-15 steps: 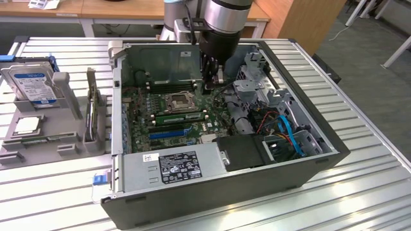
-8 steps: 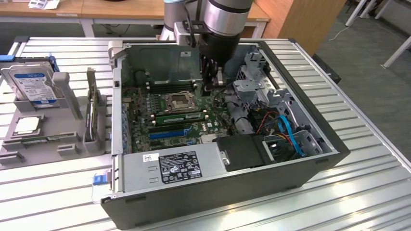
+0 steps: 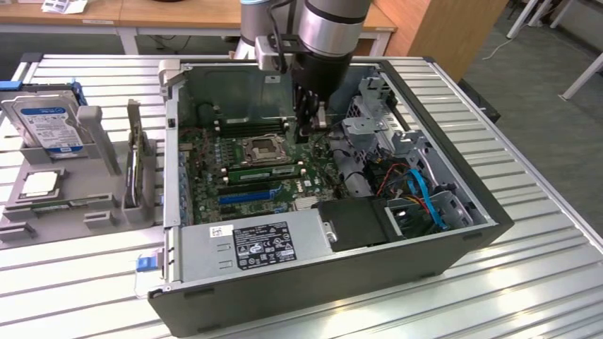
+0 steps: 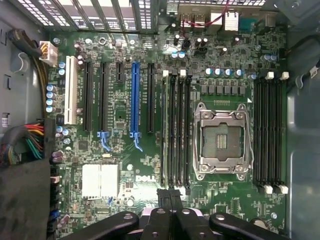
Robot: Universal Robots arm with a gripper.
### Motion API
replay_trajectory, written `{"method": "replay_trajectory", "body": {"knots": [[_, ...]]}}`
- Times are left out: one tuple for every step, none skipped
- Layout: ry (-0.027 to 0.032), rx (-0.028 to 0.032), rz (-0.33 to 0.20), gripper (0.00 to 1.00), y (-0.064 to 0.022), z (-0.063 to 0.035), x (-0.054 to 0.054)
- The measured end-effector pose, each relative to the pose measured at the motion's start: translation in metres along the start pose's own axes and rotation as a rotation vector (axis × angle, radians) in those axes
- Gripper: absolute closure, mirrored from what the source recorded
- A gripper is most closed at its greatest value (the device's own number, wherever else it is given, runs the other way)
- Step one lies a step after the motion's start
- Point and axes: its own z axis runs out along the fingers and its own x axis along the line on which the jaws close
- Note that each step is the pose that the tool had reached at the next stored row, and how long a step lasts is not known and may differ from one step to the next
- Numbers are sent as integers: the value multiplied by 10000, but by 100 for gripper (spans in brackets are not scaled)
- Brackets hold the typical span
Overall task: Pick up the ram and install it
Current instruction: 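Press down the ram until it locks into place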
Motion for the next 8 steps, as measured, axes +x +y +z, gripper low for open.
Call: {"method": "replay_trajectory", "body": {"knots": [[1,0,0,90,0,5,0],[0,0,0,90,0,11,0],[-1,0,-1,90,-1,17,1],[1,0,-1,90,-1,23,1],[0,0,-1,90,-1,29,1],[-1,1,0,90,-1,36,1],[1,0,-1,90,-2,43,1],[0,0,0,90,-2,54,2]]}}
